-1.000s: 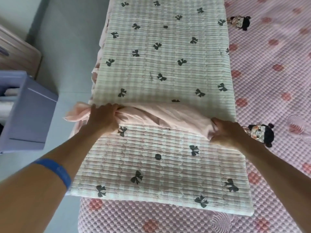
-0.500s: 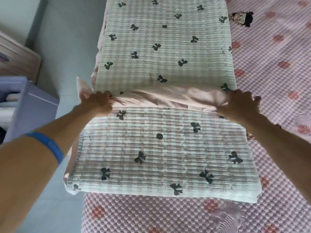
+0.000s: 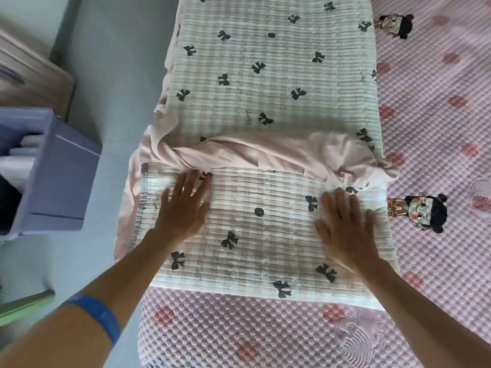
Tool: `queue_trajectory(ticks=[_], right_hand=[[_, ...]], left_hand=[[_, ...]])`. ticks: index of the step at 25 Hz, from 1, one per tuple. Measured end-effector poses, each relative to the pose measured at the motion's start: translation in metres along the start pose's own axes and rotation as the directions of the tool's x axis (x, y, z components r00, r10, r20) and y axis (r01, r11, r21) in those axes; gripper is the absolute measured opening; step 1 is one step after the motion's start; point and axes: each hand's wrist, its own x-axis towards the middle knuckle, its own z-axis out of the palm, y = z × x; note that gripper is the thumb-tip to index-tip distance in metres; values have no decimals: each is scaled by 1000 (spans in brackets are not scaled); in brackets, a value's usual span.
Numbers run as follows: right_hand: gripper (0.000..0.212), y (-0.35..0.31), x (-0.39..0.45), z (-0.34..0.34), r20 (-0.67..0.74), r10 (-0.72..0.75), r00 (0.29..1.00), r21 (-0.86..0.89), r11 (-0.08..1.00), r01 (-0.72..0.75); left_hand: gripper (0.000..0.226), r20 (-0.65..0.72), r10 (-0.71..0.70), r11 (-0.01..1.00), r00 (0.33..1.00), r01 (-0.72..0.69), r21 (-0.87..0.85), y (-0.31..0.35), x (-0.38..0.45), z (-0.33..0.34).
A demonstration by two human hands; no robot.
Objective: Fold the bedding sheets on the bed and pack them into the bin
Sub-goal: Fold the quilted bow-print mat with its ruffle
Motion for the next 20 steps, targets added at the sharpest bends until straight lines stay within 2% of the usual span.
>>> queue_trajectory(ticks=[1,2,5,7,10,12,14,18,20], right_hand=[[73,1,-14,0,-64,-52,997,25,998,53],[74,2,-33,4,-116,-123,986,36,991,128],[82,10,-105,39,-145,-347,927,-36,938,345],[87,22,-129,53,-165,-391,905,-108,920,378],[93,26,-120,47,-143,-279,950,-142,955,259],[81,20,-110,44,-191,-226,955,-140,969,201],[66,17,-110,37,-228,-182,956,-98,982,163],[50,6,-127,-15,-232,-62,971,55,995,77],[51,-1,-129,-57,-313,-36,949,72,996,62]], left_hand=[[62,-93,61,997,994,-65,-42,6,-24,2],[65,-120,130,987,984,-140,-78,12,-52,8],[85,-29,237,971,971,-238,-22,10,-139,39],[85,-55,244,969,968,-242,40,-1,-159,47],[83,-100,189,980,977,-181,83,5,-147,48],[75,-134,105,990,985,-91,110,18,-135,43],[58,-123,87,984,989,-67,162,30,-133,31],[45,-92,73,989,993,-61,132,35,-139,-30],[44,-88,57,990,995,-45,133,40,-140,-67]])
